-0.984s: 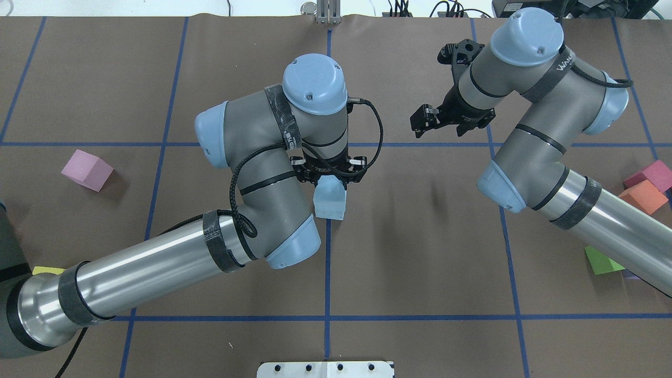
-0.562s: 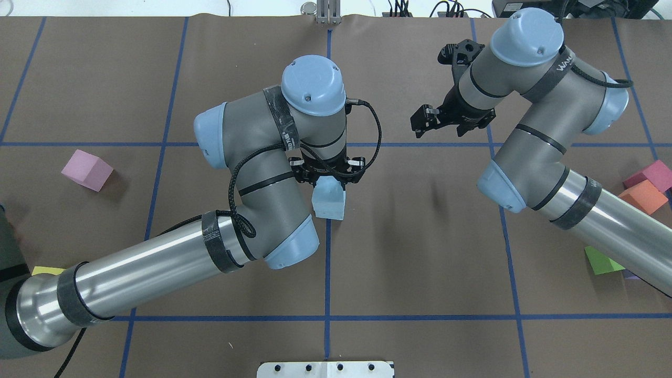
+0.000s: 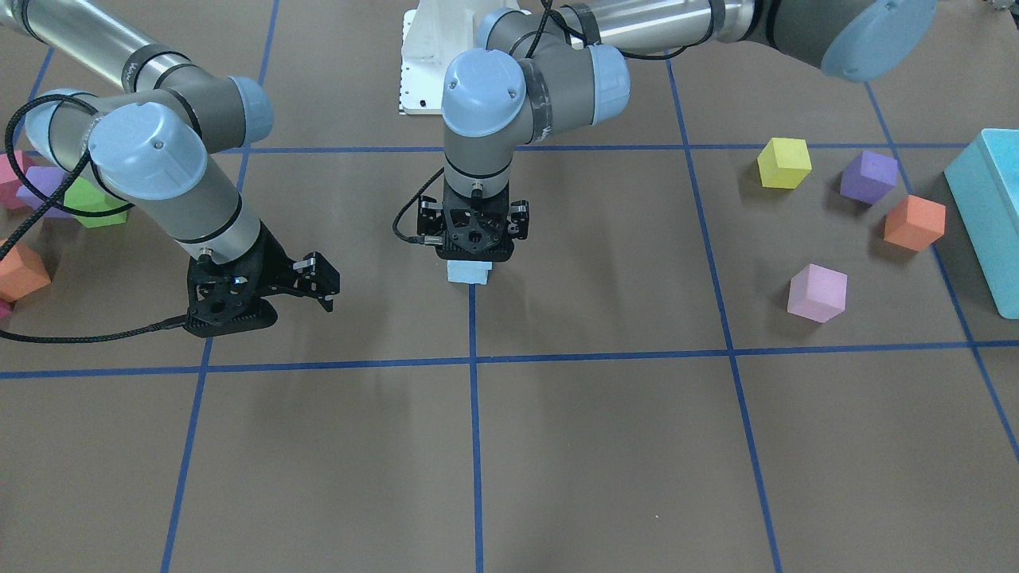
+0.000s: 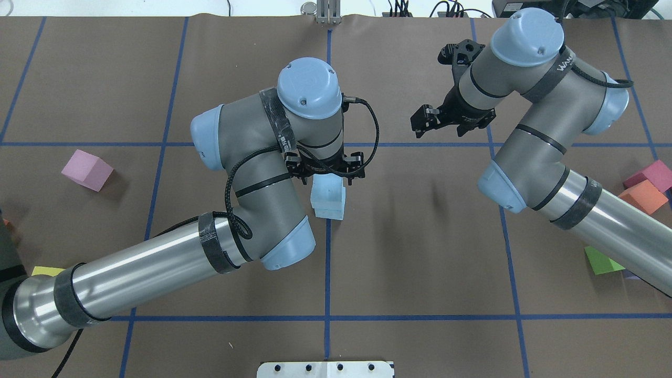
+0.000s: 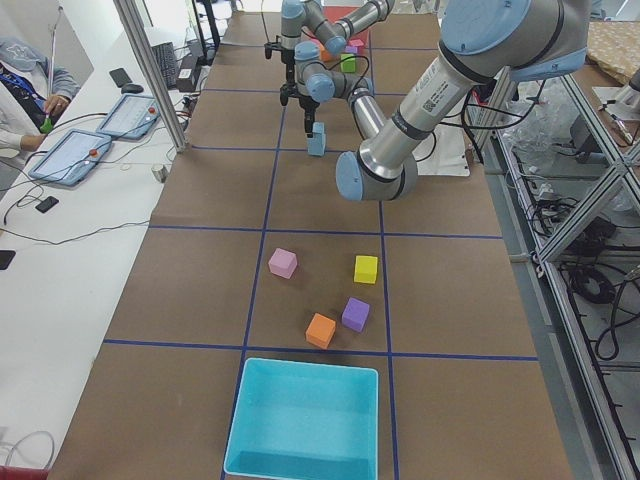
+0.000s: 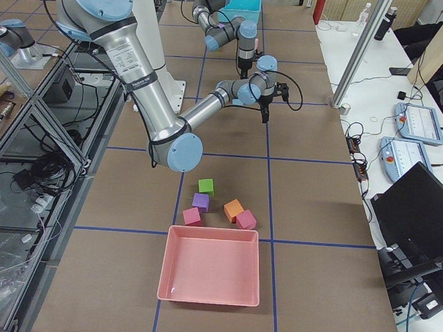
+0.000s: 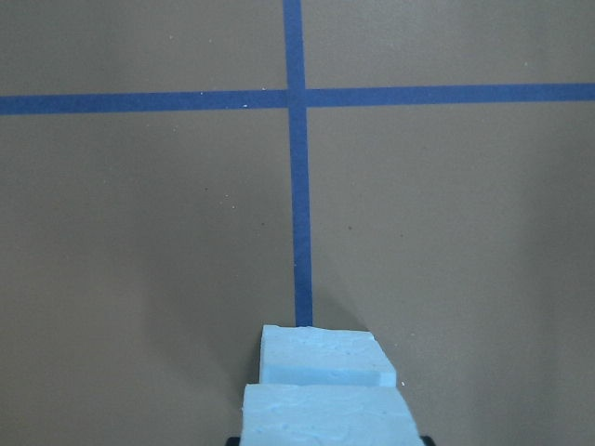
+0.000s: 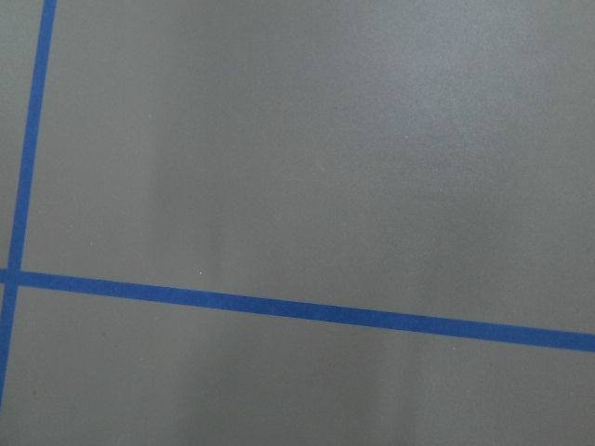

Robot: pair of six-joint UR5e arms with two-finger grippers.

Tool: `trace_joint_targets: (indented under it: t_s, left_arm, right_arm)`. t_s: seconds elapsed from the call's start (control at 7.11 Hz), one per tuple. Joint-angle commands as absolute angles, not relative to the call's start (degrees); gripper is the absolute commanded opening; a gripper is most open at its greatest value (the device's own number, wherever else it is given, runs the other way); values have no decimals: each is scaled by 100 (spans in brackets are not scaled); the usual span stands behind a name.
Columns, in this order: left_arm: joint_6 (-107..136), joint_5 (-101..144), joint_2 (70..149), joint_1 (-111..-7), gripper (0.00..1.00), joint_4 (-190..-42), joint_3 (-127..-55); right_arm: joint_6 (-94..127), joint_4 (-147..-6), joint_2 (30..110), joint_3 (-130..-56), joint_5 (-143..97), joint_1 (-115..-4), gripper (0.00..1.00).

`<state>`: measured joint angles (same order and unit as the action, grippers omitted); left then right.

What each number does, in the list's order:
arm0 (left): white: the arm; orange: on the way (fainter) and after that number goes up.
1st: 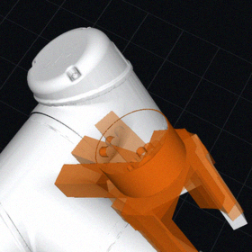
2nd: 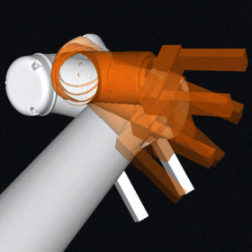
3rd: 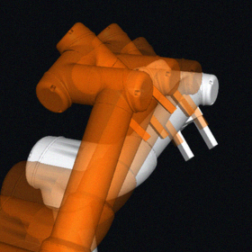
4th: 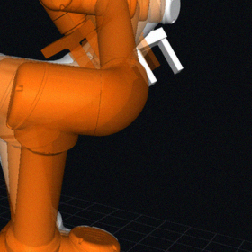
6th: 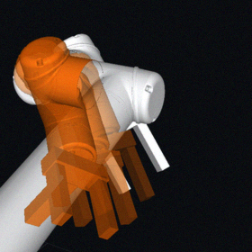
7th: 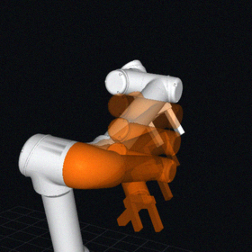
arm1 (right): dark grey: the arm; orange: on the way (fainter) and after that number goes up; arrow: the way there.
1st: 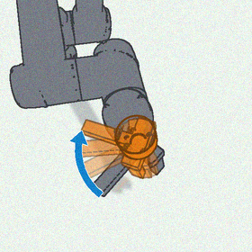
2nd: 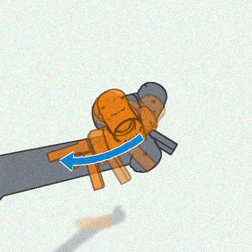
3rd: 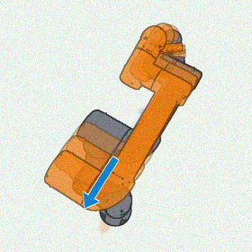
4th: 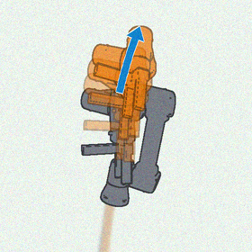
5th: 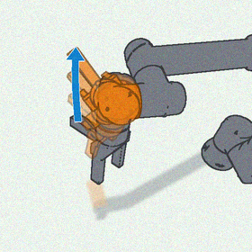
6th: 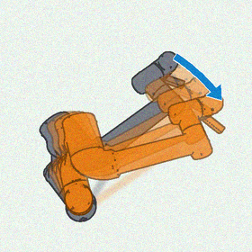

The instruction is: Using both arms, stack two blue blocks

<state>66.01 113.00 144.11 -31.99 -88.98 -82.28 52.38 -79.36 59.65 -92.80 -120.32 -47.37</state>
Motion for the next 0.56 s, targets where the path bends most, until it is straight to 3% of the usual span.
trace_joint_targets:
  t_s: [0.0, 0.42]
  left_arm:
    - [6671, 11276, 14405, -3199, 99, -8912, -8261]
    - [6322, 11416, 14213, -3566, 99, -8833, -8752]
  right_arm:
    - [5238, -7937, 5968, -9281, -12032, -4737, 100]
    - [5056, -8007, 6474, -9937, -12276, -4999, 100]
